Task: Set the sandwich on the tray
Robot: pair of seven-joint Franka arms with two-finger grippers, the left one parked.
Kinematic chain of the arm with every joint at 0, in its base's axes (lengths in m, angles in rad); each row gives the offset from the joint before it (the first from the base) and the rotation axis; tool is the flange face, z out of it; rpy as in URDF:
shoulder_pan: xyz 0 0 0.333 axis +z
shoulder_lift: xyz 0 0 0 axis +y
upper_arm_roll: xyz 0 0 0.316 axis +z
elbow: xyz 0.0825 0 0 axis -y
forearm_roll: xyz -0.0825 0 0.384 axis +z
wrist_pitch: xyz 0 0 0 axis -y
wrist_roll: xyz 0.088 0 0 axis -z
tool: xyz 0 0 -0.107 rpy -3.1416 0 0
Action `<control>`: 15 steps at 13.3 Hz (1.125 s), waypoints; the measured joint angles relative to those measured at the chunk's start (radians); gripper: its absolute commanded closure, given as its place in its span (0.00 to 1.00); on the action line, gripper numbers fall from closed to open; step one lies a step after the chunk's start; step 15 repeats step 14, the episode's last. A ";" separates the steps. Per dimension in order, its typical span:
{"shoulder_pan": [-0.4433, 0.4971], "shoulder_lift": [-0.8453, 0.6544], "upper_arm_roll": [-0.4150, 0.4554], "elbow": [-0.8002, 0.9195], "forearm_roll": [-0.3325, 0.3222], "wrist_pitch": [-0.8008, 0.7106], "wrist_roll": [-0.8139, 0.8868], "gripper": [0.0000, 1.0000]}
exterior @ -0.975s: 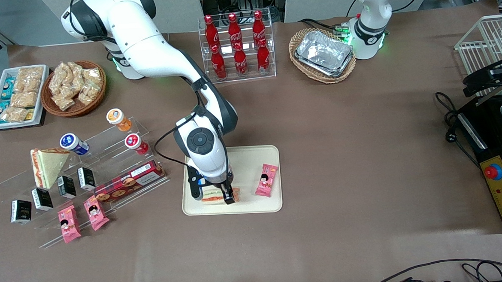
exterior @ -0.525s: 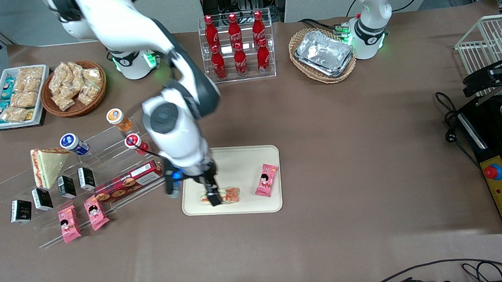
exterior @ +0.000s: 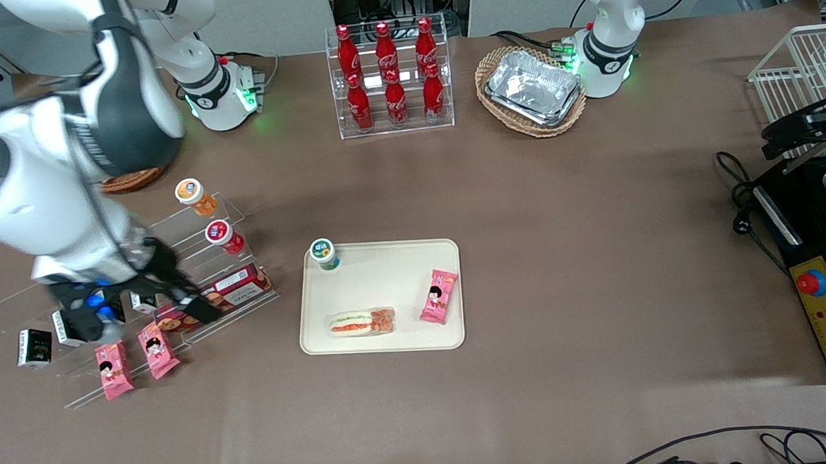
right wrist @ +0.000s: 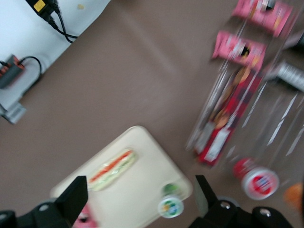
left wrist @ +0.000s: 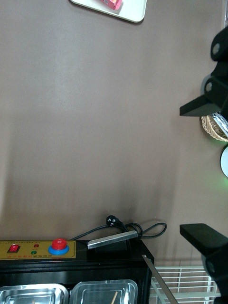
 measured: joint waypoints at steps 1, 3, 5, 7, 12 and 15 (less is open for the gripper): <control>-0.027 -0.012 0.000 -0.001 -0.012 -0.025 -0.104 0.00; -0.083 -0.037 -0.001 -0.004 -0.042 -0.062 -0.284 0.00; -0.140 -0.062 -0.001 -0.008 -0.075 -0.076 -0.469 0.00; -0.198 -0.085 -0.001 -0.010 -0.095 -0.080 -0.653 0.00; -0.308 -0.126 -0.002 -0.010 -0.141 -0.103 -0.950 0.00; -0.314 -0.127 -0.003 -0.010 -0.156 -0.124 -0.963 0.00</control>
